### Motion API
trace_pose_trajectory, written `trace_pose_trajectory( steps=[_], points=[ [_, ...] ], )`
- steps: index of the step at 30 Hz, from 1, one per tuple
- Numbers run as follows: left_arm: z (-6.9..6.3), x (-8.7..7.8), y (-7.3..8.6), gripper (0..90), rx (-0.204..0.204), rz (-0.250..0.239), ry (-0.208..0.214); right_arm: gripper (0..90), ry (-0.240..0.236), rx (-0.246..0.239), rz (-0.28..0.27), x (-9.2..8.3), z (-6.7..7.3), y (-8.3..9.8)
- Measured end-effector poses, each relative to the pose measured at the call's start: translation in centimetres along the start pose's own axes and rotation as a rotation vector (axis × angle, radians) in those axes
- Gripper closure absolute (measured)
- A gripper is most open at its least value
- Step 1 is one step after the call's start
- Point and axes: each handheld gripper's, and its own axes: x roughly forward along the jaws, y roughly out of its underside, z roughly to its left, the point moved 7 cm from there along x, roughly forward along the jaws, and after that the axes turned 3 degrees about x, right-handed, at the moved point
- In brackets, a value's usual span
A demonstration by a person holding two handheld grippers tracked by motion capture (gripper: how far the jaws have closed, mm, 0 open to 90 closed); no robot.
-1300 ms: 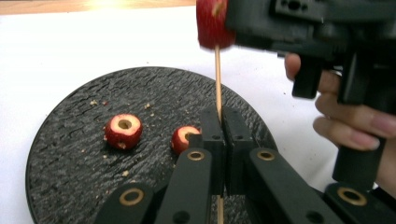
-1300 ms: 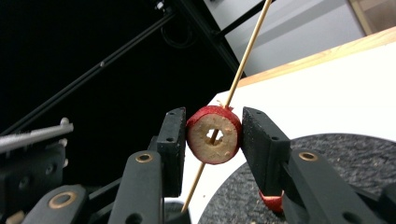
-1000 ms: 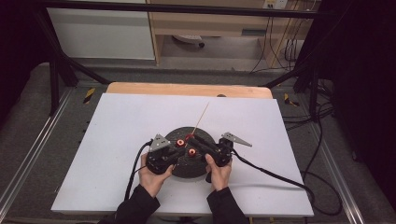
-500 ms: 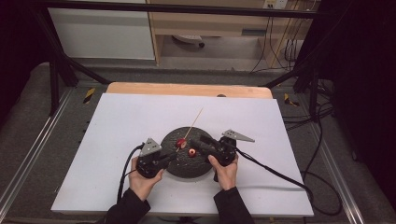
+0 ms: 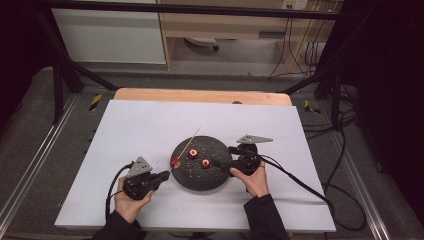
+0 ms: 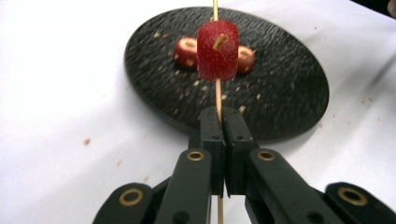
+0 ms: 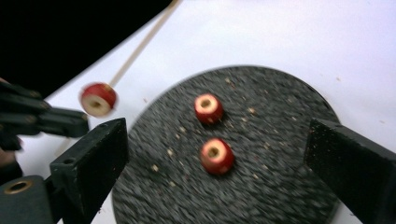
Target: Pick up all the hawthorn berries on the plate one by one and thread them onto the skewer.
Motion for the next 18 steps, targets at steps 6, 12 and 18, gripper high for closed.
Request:
trace_pose_trajectory(
  steps=[6,12,18],
  points=[
    [0.7,-1.0,1.5,88.3,-0.001,0.019,-0.001,6.6,0.038,-0.061,0.106,0.4,-0.3,0.1],
    [1.2,-1.6,2.3,88.3,0.016,0.038,-0.015,8.4,0.056,-0.146,0.231,1.6,0.3,-0.3],
    [1.4,-1.9,2.7,88.3,0.028,0.046,-0.021,10.6,0.078,-0.208,0.353,3.0,0.9,-0.5]
  ],
)
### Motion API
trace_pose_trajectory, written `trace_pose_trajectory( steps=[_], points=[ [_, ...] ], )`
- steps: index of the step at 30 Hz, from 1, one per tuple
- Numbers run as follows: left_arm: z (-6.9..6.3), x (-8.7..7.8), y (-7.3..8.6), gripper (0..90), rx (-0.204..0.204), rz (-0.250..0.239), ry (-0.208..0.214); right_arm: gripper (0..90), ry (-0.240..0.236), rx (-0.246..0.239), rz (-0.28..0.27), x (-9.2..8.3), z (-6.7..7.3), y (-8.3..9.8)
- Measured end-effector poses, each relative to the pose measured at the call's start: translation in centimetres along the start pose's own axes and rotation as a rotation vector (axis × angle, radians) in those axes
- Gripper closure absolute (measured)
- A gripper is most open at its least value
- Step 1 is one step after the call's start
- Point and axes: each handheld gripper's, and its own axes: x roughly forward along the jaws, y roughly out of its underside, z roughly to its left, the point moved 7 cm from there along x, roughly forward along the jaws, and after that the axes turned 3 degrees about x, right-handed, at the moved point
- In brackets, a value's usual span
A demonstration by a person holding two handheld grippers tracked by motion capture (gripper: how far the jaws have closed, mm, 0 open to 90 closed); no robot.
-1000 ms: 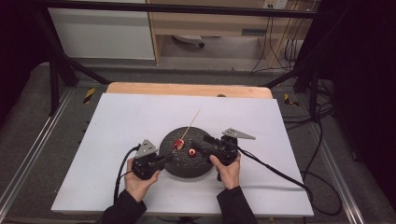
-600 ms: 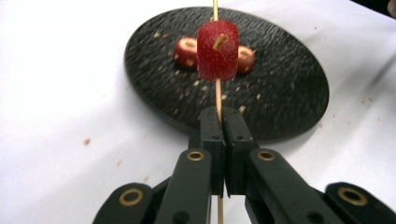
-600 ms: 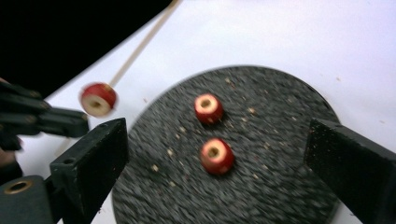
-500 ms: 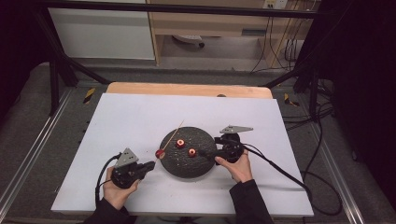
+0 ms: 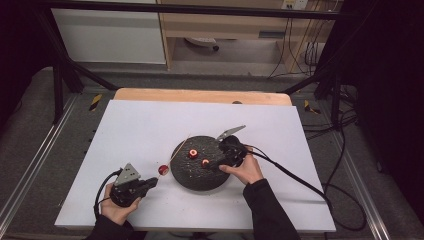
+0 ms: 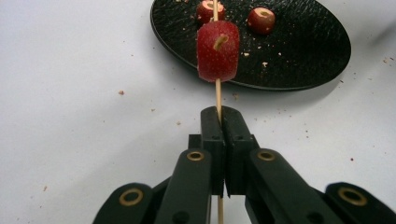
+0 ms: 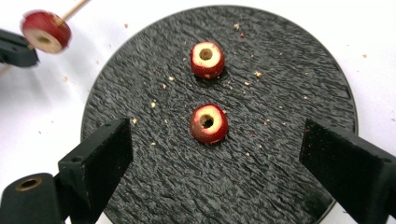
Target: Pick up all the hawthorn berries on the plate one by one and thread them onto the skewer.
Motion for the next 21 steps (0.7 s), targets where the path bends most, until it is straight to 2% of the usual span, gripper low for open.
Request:
trace_pose_trajectory(
  steps=[8,12,16,21],
  points=[
    [0.1,0.0,0.2,88.3,-0.007,0.002,0.001,16.3,0.022,-0.071,0.131,1.8,0.4,-0.7],
    [0.2,-0.1,0.2,88.3,-0.014,0.0,0.001,24.1,0.012,-0.081,0.171,2.6,0.6,-0.8],
    [0.2,0.0,0.2,88.3,-0.014,0.003,0.002,31.9,0.036,-0.125,0.233,3.2,0.4,-0.9],
    [0.2,0.1,0.3,88.3,-0.015,0.004,0.003,40.8,0.034,-0.141,0.276,3.8,0.5,-1.4]
  ],
)
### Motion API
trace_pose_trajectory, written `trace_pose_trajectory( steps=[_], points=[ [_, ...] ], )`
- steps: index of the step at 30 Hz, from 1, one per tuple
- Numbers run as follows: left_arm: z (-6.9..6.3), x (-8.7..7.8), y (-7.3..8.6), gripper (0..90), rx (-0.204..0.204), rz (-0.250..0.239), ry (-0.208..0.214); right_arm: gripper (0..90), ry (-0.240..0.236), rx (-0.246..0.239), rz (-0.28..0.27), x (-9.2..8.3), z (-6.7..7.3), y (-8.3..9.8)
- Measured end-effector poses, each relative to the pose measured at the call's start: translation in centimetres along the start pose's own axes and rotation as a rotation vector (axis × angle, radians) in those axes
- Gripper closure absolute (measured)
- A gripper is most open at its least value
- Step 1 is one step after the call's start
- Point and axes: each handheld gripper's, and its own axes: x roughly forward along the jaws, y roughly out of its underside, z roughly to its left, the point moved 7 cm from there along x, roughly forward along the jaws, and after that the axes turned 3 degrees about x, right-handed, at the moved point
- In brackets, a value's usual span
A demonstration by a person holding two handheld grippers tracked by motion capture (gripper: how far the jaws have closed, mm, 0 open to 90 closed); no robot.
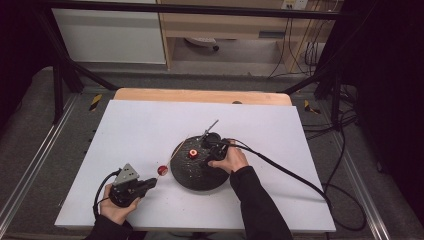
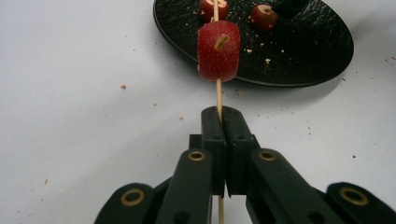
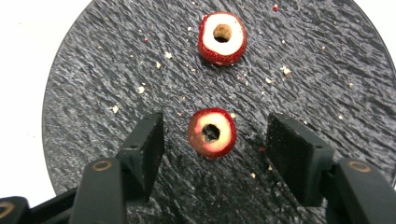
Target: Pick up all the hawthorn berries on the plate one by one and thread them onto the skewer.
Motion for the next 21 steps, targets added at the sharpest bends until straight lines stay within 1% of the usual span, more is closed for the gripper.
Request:
trace_pose_trajectory(
  steps=[2,9,10,16,19,21],
  points=[
    [0.0,0.0,0.0,88.3,0.0,0.001,0.001,42.9,-0.011,-0.005,0.012,0.1,0.0,-0.1],
    [0.0,0.0,0.0,88.3,0.0,0.001,0.003,50.6,-0.036,0.023,0.053,0.6,-0.3,-0.1],
    [0.0,0.0,0.0,88.3,0.001,0.001,0.003,51.7,-0.041,0.034,0.057,0.7,-0.2,-0.1],
    [-0.1,0.1,0.1,88.3,0.001,0.002,0.005,57.1,-0.051,0.028,0.073,1.1,-0.5,0.0],
    [-0.1,0.1,0.1,88.3,0.002,0.002,0.006,60.9,-0.054,0.042,0.08,1.2,-0.5,0.0],
    [-0.1,0.1,0.1,88.3,0.002,0.002,0.006,61.5,-0.056,0.04,0.08,1.2,-0.6,0.0]
  ],
)
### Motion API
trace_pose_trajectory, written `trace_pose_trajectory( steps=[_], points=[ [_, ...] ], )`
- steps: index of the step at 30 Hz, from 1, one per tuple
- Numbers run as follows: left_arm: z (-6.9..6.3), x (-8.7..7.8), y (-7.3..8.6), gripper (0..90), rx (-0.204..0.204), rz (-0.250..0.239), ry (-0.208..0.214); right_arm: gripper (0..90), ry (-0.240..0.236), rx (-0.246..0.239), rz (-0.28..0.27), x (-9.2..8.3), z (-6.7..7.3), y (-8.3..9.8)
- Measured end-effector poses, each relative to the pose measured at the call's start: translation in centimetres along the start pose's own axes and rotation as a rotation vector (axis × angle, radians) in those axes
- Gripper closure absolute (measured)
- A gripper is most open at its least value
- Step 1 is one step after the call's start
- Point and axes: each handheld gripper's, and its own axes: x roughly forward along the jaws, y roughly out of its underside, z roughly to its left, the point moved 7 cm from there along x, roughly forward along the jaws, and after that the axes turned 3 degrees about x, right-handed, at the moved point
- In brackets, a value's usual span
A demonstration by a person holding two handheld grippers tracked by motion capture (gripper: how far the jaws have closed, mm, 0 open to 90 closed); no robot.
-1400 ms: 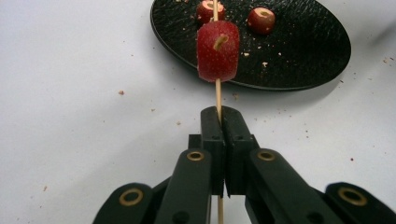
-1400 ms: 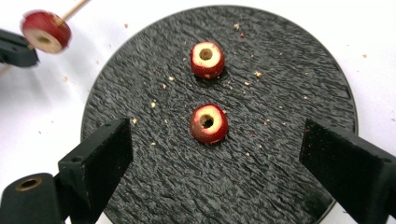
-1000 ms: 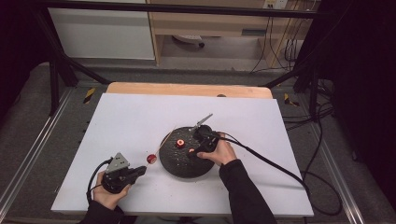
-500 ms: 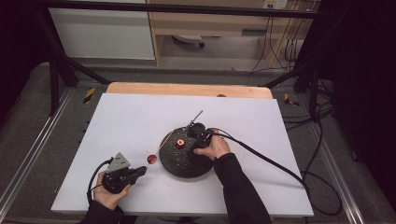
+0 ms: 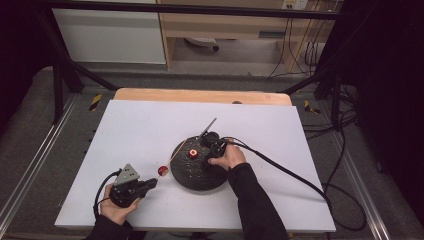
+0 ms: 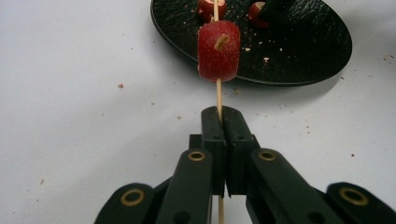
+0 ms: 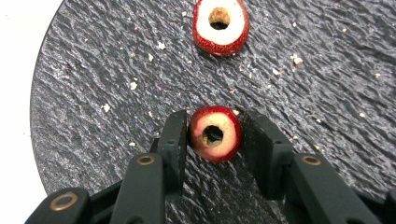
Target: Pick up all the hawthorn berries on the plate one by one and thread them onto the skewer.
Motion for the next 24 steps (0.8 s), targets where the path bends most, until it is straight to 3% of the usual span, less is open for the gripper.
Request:
trace_pose_trajectory(
  steps=[4,10,24],
  points=[
    [0.0,0.0,0.0,88.3,0.0,-0.001,-0.001,61.9,-0.003,0.017,-0.004,-0.1,0.1,-0.1],
    [-0.1,-0.1,-0.1,88.3,-0.006,-0.01,-0.001,62.2,-0.014,0.043,-0.052,-1.0,0.4,-0.3],
    [-0.2,-0.3,-0.3,88.3,-0.012,-0.03,-0.003,62.3,-0.087,0.154,-0.279,-4.0,1.1,-0.3]
  ],
)
